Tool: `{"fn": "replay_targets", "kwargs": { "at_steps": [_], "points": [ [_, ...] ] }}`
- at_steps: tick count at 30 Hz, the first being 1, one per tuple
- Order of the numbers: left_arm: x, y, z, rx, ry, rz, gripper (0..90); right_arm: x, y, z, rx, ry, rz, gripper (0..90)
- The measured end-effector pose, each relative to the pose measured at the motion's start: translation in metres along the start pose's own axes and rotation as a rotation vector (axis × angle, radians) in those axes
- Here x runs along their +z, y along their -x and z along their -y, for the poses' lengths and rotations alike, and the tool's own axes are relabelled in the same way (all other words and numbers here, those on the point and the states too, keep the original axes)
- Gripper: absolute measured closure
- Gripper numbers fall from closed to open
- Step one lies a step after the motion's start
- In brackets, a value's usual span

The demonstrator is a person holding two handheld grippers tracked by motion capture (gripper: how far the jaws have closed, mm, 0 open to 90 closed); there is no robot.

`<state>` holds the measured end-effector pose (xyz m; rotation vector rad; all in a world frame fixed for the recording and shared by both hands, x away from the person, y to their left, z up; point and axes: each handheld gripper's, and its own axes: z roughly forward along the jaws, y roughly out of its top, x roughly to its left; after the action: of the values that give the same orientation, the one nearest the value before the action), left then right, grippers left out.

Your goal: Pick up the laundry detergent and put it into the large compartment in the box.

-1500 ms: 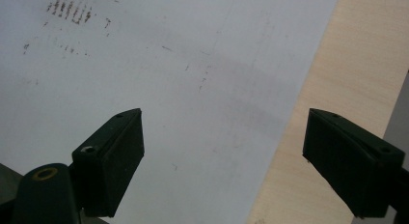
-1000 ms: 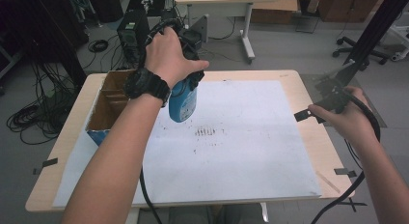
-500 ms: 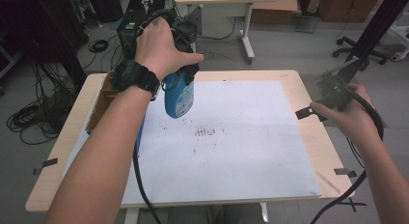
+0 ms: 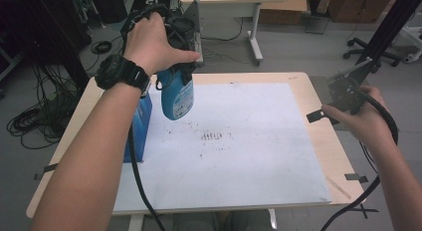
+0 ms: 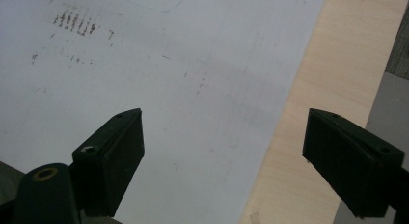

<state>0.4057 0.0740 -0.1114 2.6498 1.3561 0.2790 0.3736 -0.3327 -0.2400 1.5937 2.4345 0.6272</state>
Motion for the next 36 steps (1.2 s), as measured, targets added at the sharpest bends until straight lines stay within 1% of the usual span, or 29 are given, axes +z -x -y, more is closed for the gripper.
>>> {"fn": "replay_targets", "kwargs": {
  "at_steps": [4, 12, 16, 17, 19, 21, 22, 24, 26, 30, 31, 34, 35, 36],
  "points": [
    [-0.003, -0.007, 0.005, -0.005, -0.001, -0.02, 38.7, 0.001, 0.0, 0.0, 0.001, -0.002, 0.0, 14.6],
    [-0.006, -0.017, 0.011, -0.018, -0.007, -0.031, 38.7, 0.001, -0.003, -0.002, -0.004, -0.005, 0.004, 14.6],
    [-0.008, -0.022, 0.015, -0.035, -0.002, -0.035, 38.7, 0.001, -0.004, -0.003, -0.007, -0.006, 0.003, 14.6],
    [-0.008, -0.026, 0.018, -0.042, -0.004, -0.037, 38.7, 0.001, -0.005, -0.003, -0.006, -0.006, 0.004, 14.6],
    [-0.009, -0.028, 0.019, -0.05, -0.003, -0.039, 38.8, 0.001, -0.005, -0.003, -0.006, -0.008, 0.004, 14.6],
    [-0.009, -0.031, 0.021, -0.052, -0.007, -0.045, 38.7, 0.001, -0.005, -0.003, -0.007, -0.007, 0.005, 14.6],
    [-0.009, -0.035, 0.023, -0.06, -0.012, -0.053, 38.7, 0.002, -0.005, -0.004, -0.006, -0.009, 0.005, 14.5],
    [-0.009, -0.036, 0.024, -0.064, -0.013, -0.055, 38.7, 0.002, -0.005, -0.004, -0.006, -0.01, 0.005, 14.6],
    [-0.01, -0.042, 0.028, -0.083, -0.009, -0.057, 38.7, 0.003, -0.006, -0.004, -0.006, -0.01, 0.004, 14.6],
    [-0.01, -0.046, 0.032, -0.087, -0.012, -0.063, 38.7, 0.004, -0.006, -0.005, -0.005, -0.012, 0.004, 14.5],
    [-0.01, -0.047, 0.033, -0.095, -0.008, -0.066, 38.7, 0.004, -0.006, -0.005, -0.004, -0.012, 0.004, 14.4],
    [-0.01, -0.052, 0.036, -0.105, -0.016, -0.069, 38.7, 0.004, -0.007, -0.006, -0.003, -0.013, 0.003, 14.4],
    [-0.01, -0.054, 0.037, -0.11, -0.017, -0.068, 38.7, 0.004, -0.007, -0.006, -0.004, -0.013, 0.003, 14.4],
    [-0.01, -0.055, 0.038, -0.124, -0.014, -0.067, 38.8, 0.005, -0.007, -0.007, -0.003, -0.013, 0.002, 14.4]
  ]
}}
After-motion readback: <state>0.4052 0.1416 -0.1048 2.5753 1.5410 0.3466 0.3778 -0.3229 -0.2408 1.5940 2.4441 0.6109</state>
